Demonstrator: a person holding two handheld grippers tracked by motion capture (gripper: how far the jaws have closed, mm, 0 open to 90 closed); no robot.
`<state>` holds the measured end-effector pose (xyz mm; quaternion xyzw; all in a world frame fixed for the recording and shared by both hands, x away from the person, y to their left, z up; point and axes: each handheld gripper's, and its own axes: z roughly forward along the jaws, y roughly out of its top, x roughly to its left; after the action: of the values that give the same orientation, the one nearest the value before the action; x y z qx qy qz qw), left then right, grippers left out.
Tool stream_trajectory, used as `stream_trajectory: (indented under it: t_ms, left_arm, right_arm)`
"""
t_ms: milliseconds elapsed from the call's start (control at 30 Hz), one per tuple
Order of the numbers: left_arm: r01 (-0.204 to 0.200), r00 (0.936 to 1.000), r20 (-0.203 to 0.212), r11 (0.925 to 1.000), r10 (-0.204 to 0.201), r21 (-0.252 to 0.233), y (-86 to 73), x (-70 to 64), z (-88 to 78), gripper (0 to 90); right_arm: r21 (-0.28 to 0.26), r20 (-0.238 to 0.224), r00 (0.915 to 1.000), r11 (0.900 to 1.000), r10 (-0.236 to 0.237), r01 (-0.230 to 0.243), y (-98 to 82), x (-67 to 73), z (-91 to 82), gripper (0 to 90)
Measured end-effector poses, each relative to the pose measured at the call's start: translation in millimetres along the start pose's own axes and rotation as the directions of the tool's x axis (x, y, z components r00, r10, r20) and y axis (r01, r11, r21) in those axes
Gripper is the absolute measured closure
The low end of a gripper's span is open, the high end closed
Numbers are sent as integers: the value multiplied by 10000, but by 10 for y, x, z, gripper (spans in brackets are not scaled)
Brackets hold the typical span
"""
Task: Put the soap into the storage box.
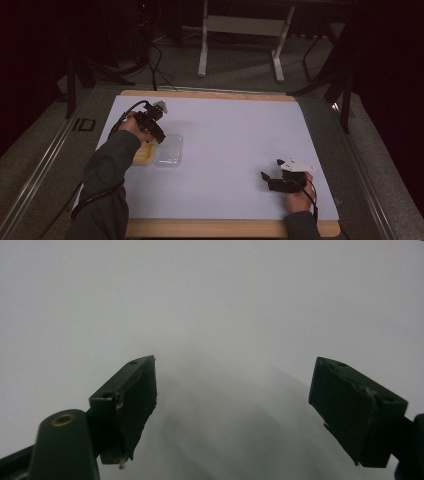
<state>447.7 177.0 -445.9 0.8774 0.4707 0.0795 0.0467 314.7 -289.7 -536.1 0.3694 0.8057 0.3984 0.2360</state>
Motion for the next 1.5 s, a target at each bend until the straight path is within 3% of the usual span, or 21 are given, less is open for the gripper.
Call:
stream_trajectory:
  t_ms: [500,767,900,1200,1333,1400,1433,1467,1500]
  left_arm:
    - [486,9988,3,9987,-486,183,-138,151,97,246]
    - [757,9969,201,9969,-761,198,-194,225,179,246]
    - [762,9971,-16,9967,-762,280,-215,244,188,246]
    - [918,9957,54,9950,-921,387,-233,331,297,245]
    - [766,9961,416,9967,-777,264,-293,359,299,237]
    - [952,9924,774,9954,-955,65,-309,389,271,126]
    - [902,9921,873,9959,-898,-7,-318,388,263,119]
    - [902,9921,873,9959,-898,-7,-318,388,263,124]
    - [717,9948,723,9974,-720,58,-324,376,258,68]
  right_arm:
    - [1,9,10000,10000,-20,20,0,2,2,189]
    - [0,11,10000,10000,-12,12,0,2,3,188]
    - [0,11,10000,10000,-16,16,0,2,2,189]
    - [7,12,10000,10000,-12,11,0,2,3,189]
    - [42,2,10000,10000,-6,6,2,3,5,189]
    - [49,6,10000,10000,-22,22,2,5,5,189]
    - [48,5,10000,10000,-16,16,2,5,6,189]
    - [48,5,10000,10000,-16,16,2,5,6,189]
    - [44,26,10000,10000,-25,25,2,9,6,189]
